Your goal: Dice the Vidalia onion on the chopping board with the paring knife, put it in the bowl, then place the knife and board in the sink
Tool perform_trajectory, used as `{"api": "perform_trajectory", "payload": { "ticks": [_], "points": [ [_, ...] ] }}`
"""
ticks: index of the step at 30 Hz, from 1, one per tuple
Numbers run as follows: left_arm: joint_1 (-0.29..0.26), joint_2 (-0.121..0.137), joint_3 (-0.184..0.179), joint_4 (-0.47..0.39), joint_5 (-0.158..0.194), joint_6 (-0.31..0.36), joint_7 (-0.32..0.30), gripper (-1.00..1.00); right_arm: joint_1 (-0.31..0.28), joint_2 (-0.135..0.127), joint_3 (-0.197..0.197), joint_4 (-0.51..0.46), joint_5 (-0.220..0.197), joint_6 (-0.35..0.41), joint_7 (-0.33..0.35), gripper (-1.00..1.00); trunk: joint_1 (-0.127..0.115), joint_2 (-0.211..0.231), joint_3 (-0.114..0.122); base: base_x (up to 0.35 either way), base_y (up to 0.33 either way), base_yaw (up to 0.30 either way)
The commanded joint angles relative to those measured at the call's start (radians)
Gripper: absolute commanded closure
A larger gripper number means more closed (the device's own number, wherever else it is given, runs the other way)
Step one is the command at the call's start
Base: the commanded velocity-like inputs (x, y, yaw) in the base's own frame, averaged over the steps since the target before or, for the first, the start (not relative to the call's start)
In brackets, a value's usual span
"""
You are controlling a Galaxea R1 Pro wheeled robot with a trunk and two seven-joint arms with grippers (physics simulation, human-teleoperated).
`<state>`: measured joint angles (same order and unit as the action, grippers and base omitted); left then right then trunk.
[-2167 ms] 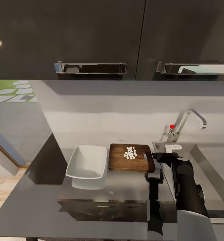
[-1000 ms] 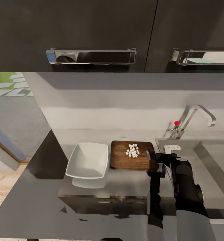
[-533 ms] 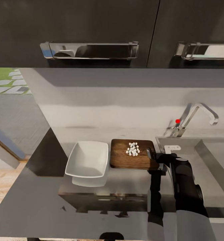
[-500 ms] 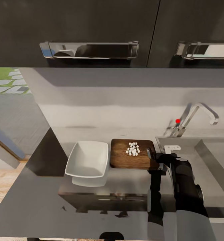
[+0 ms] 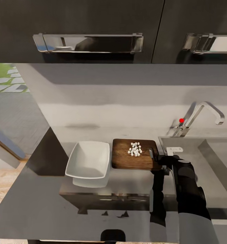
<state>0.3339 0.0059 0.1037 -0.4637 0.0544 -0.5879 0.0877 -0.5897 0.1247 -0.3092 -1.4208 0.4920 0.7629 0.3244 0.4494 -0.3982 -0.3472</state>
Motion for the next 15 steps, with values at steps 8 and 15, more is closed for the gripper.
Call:
{"api": "perform_trajectory", "payload": {
  "ticks": [8, 15],
  "points": [
    [0.0, 0.0, -0.002, -0.003, 0.005, -0.003, 0.001, -1.0, -0.001, 0.0, -0.002, -0.001, 0.011, 0.001, 0.01, -1.0, 0.001, -0.002, -0.012, 0.0, 0.0, 0.0],
    [0.0, 0.0, -0.003, -0.004, 0.005, -0.003, 0.001, -1.0, -0.001, -0.002, -0.002, -0.001, 0.013, 0.001, 0.01, -1.0, 0.001, -0.002, -0.013, 0.0, 0.0, 0.0]
  ]
}}
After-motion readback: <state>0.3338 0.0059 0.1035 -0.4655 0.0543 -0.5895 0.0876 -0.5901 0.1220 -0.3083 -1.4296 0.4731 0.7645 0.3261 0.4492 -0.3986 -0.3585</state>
